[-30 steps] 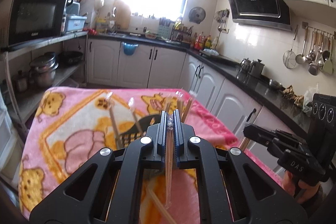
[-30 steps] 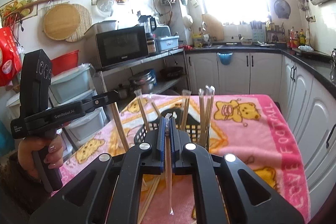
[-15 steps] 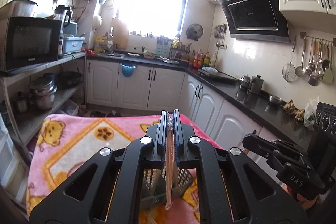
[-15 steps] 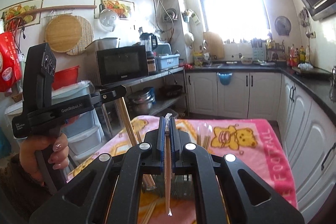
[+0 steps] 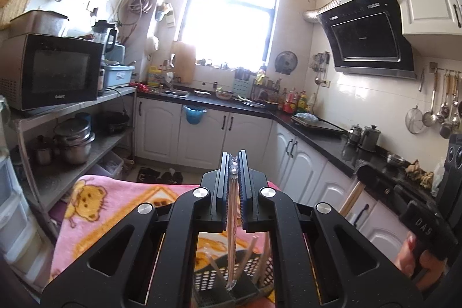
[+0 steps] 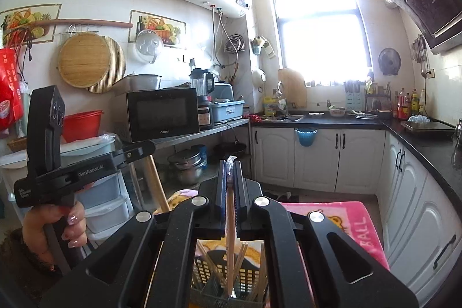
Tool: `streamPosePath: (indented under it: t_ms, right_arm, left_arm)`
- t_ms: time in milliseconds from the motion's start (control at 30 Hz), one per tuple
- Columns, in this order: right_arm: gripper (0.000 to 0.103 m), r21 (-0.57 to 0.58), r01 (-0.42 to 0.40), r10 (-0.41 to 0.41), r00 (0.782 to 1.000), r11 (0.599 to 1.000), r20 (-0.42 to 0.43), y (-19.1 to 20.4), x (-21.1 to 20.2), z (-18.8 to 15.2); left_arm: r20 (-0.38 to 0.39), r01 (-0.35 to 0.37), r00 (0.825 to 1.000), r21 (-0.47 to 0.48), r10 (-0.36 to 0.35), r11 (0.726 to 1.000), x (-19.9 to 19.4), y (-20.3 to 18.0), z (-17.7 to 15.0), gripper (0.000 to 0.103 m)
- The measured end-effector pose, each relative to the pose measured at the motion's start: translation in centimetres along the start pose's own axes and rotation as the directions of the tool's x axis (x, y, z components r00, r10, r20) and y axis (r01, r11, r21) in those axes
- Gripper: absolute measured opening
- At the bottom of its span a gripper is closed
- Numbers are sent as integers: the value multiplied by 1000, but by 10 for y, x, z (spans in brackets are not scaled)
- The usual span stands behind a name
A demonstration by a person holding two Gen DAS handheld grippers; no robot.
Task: Organize utensils
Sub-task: 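Lower the chopsticks into the caddy compartments with both grippers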
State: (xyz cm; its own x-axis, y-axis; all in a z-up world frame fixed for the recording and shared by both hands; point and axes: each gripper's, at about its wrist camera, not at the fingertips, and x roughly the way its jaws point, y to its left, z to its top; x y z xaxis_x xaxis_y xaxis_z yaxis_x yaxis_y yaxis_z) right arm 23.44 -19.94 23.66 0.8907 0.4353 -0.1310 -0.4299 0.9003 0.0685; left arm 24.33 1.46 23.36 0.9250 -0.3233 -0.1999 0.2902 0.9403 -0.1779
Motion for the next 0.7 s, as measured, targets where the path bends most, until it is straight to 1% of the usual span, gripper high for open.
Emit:
streamPosePath:
  t_ms: [100, 233, 400, 533, 700]
  right_arm:
    - [5, -9, 9, -9, 1000, 1000, 4, -1, 5, -2]
    - [5, -23, 34, -34, 999, 999, -6, -3, 16, -8]
    - [5, -25, 60, -62, 997, 998, -53, -11, 37, -24]
    - [5, -3, 62, -62, 994, 998, -92, -17, 52, -38]
    - [5, 9, 57, -55, 992, 998, -113, -18, 63, -53]
  left_arm:
    - [-3, -21, 1000, 10, 21, 1000, 4, 3, -5, 3]
    - [-26, -30, 999, 9, 31, 999, 15, 10, -18, 3]
    - [-58, -36, 998, -3, 35, 999, 27, 17, -33, 3]
    - [-85, -34, 996, -11, 33, 999, 36, 22, -46, 3]
    - [-113, -39, 993, -5, 38, 999, 45, 22, -60, 3]
